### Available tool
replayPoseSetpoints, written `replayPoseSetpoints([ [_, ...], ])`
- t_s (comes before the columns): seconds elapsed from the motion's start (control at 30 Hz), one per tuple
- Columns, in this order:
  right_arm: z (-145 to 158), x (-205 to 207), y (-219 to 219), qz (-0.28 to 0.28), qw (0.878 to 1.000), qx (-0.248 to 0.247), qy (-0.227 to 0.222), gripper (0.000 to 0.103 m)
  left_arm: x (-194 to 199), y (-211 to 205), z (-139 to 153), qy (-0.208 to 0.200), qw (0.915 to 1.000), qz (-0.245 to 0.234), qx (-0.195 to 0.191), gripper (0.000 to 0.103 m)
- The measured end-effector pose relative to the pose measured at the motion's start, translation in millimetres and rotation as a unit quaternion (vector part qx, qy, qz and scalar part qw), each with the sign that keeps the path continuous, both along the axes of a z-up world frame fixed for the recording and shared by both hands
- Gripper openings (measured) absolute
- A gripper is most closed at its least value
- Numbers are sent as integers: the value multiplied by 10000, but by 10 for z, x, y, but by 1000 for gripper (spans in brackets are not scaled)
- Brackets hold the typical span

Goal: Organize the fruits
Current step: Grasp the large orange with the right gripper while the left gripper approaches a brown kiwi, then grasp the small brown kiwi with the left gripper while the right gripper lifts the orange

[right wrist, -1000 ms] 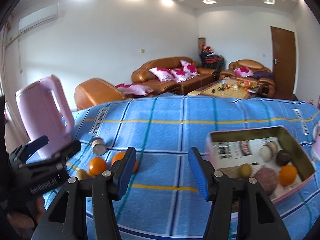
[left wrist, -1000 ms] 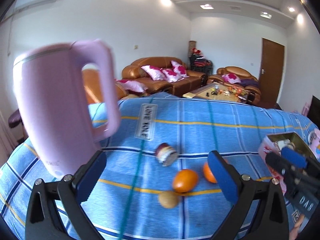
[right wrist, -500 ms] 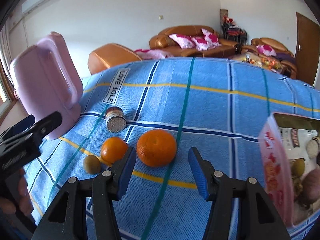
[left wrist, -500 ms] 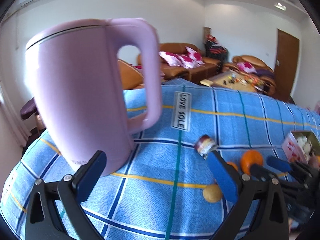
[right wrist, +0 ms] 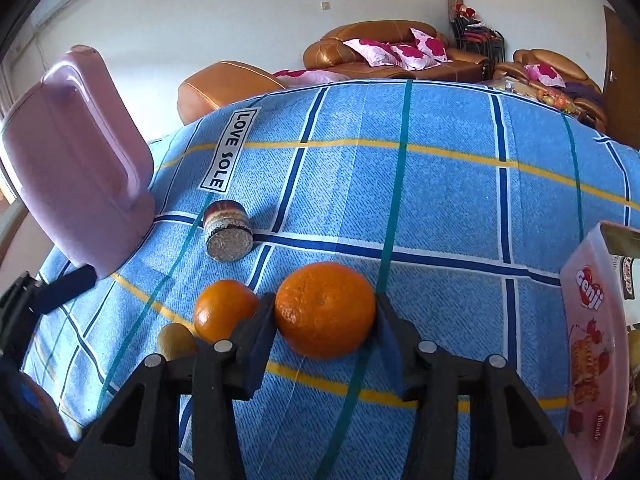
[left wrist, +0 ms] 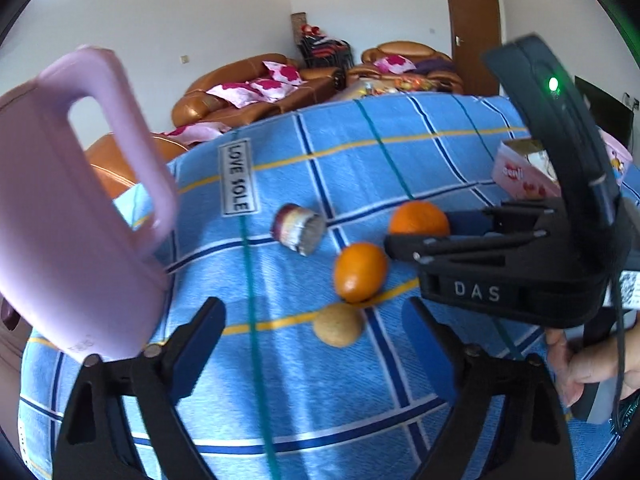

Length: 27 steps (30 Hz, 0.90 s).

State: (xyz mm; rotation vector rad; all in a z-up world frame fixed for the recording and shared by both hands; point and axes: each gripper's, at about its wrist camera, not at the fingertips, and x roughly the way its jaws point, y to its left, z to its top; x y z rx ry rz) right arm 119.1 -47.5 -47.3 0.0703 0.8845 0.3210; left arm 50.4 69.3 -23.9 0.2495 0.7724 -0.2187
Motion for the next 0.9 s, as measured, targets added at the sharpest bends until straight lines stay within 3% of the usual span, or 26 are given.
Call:
replayPoseSetpoints([
  [0.07, 3, -20, -16, -49, 10000, -7, -14, 49, 45, -10, -40, 122, 9999, 20, -62, 83],
  [0.13, 16, -68, -47, -109, 9999, 33, -69, 49, 86, -5, -100, 231, 9997, 92, -52, 71],
  [0.33, 168, -332, -168, -288, 9980, 40, -562, 49, 183, 16, -229, 484, 9985, 187, -174, 47],
  [0.43, 208, -407, -199, -313, 9972, 115, -662, 49, 245, 73, -252, 598, 9969, 181, -470, 32],
  [0.57, 163, -440, -189, -322, 9974, 35, -640, 49, 255, 173, -227, 577, 9952, 330, -715, 32],
  [0.6, 169, -453, -205, -343, 9972, 97, -664, 49, 241, 196, -204, 502, 9952, 404, -739, 31],
  [0.67, 221, -499, -218, -441, 9951, 57, -884, 49, 165, 264, -55, -55, 9946, 638, -822, 31],
  [0.77, 345, -628, -220, -551, 9883, -128, -1419, 49, 42, 390, 153, -794, 9861, 942, -1115, 31],
  [0.9, 441, -748, -199, -656, 9782, -375, -1937, 49, -16, 557, 227, -1094, 9730, 1282, -1577, 31],
])
